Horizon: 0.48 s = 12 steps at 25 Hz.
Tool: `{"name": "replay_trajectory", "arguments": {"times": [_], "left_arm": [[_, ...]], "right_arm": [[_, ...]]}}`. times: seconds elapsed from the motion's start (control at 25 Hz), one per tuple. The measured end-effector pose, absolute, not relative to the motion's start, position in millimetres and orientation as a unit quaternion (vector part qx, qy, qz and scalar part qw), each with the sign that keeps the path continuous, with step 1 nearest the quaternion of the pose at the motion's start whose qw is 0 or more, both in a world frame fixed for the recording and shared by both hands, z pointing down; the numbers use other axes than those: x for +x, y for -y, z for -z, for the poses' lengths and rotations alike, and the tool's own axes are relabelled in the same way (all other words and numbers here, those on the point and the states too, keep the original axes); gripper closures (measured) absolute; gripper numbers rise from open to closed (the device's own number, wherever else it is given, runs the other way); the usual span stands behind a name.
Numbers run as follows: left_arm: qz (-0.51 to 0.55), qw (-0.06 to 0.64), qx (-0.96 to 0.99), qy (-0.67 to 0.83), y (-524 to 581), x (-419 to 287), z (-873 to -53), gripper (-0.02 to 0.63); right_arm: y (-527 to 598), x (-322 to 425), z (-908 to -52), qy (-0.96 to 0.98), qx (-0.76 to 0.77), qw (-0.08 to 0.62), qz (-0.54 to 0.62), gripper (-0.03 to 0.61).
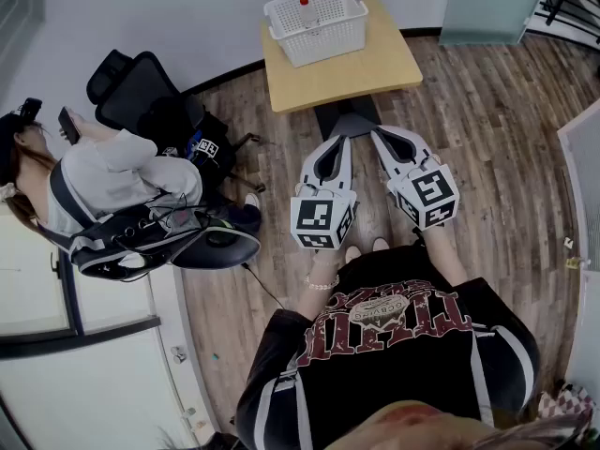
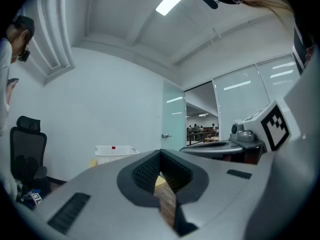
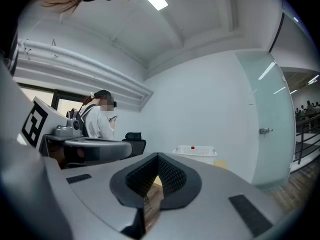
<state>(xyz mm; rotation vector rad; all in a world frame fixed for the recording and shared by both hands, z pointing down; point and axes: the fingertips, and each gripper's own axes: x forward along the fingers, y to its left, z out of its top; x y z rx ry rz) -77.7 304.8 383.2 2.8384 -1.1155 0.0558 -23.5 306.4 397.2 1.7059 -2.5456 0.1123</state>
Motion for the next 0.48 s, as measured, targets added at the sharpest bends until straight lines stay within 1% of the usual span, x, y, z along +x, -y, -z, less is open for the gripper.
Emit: {"name": "replay_trajectory", "arguments": {"times": [0.48], "left_arm": [[-0.011,0.046,0.923,0.381,-308.5,-58.0,-382.4,0.569]], "right_arm": [[-311.1,-5.5,-398.8,0.839,0.542,0.035,-0.032,0.561]]}}
